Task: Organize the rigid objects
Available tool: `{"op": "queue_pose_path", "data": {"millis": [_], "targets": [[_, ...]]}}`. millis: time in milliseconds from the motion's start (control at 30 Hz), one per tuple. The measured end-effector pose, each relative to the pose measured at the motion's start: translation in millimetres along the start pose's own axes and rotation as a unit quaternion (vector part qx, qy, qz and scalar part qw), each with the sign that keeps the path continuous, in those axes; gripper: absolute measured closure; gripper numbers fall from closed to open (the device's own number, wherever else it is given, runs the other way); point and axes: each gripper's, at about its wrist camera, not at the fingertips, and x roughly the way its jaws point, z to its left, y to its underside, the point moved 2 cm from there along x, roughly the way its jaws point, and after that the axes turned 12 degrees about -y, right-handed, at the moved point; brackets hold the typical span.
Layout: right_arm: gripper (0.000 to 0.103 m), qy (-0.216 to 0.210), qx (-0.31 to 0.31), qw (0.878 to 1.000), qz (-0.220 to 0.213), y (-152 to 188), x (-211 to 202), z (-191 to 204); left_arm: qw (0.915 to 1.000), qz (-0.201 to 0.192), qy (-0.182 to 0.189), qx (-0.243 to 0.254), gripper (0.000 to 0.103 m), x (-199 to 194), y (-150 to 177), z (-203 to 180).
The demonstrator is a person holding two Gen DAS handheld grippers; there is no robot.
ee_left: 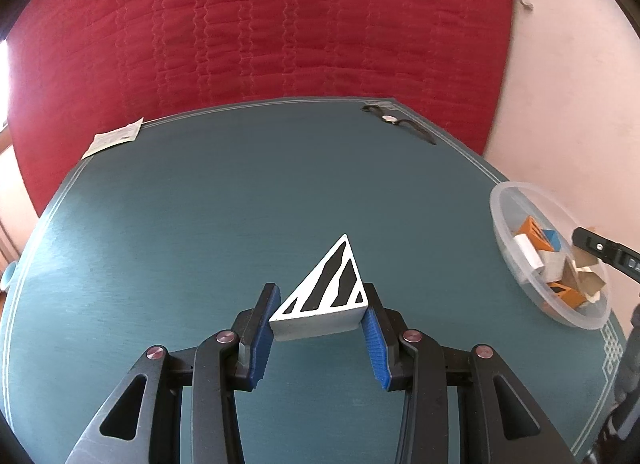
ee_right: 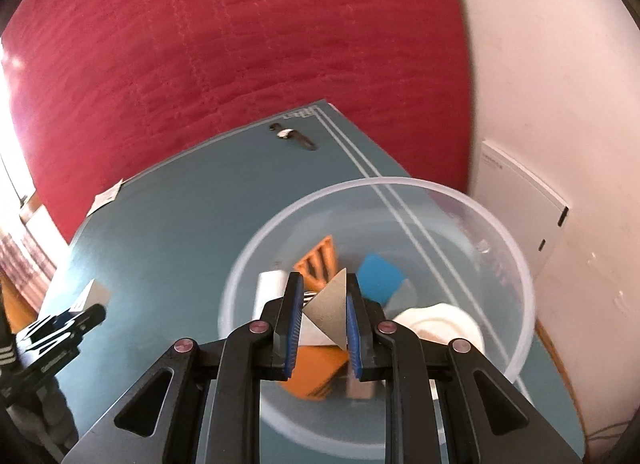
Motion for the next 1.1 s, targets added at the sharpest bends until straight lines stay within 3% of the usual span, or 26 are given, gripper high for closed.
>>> {"op": "queue_pose_path", "data": {"millis": [200,267,333,833,1000,1100], "targets": [[0.080,0.001,0.026,1.000,-0.005,-6,2,-25,0.9999,0.004,0.004,0.011,0.060,0,-2,-14],[0.071,-0.004,0.035,0.999,-0.005,-7,2,-32,0.9999,0.006,0.006,0.014,0.060,1,-3,-18],[0.056,0.000,0.045,0.999,-0.010,-6,0,-40,0.9998,0.007,0.009,0.018,0.060,0,-4,-24],[0.052,0.024,0.060,0.997,-0.032,1,-18,-66,0.9964,-0.011,0.052,0.066,0.060,-12,-17,-82],[0.050,0.039,0.047,0.997,-0.045,4,-24,-64,0.9964,-0.008,0.054,0.064,0.060,-15,-11,-76],[0.041,0.045,0.048,0.996,-0.057,5,-27,-62,0.9969,0.008,0.057,0.055,0.050,-14,-3,-68]]}}
